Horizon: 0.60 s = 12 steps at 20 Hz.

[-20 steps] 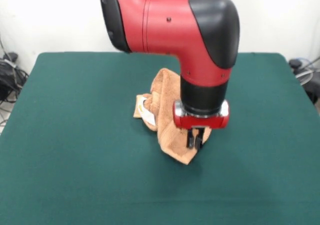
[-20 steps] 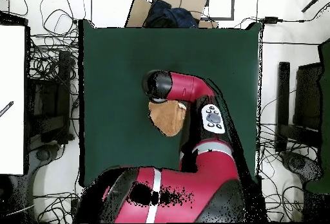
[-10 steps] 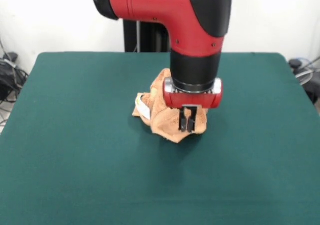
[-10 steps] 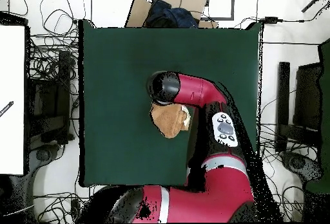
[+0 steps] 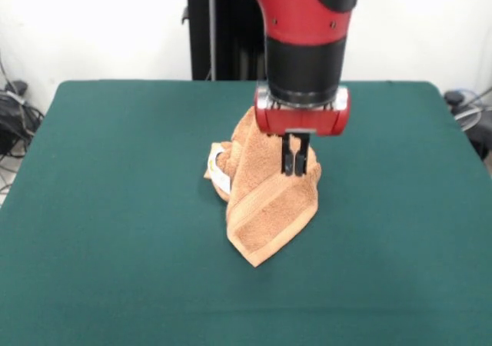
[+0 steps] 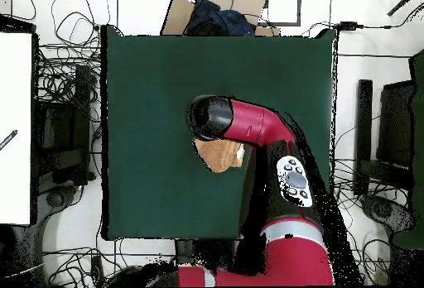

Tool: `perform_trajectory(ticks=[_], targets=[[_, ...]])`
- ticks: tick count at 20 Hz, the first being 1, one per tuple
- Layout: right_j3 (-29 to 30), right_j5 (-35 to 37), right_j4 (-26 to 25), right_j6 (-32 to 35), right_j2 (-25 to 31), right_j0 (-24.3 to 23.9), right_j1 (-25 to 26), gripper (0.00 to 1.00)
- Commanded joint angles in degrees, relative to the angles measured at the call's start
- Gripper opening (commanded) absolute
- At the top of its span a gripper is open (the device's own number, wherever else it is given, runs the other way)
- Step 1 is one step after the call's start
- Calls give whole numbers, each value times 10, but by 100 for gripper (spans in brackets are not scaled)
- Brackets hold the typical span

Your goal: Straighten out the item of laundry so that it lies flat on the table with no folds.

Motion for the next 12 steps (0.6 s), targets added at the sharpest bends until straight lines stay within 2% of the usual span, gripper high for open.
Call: perform_trajectory(ticks=[1, 5, 9, 12], targets=[[78, 42, 33, 83, 44, 14, -82, 0], [72, 76, 37, 83, 34, 20, -98, 0], [59, 20, 33, 83, 43, 18, -55, 0], [64, -10, 37, 83, 52, 13, -45, 0]])
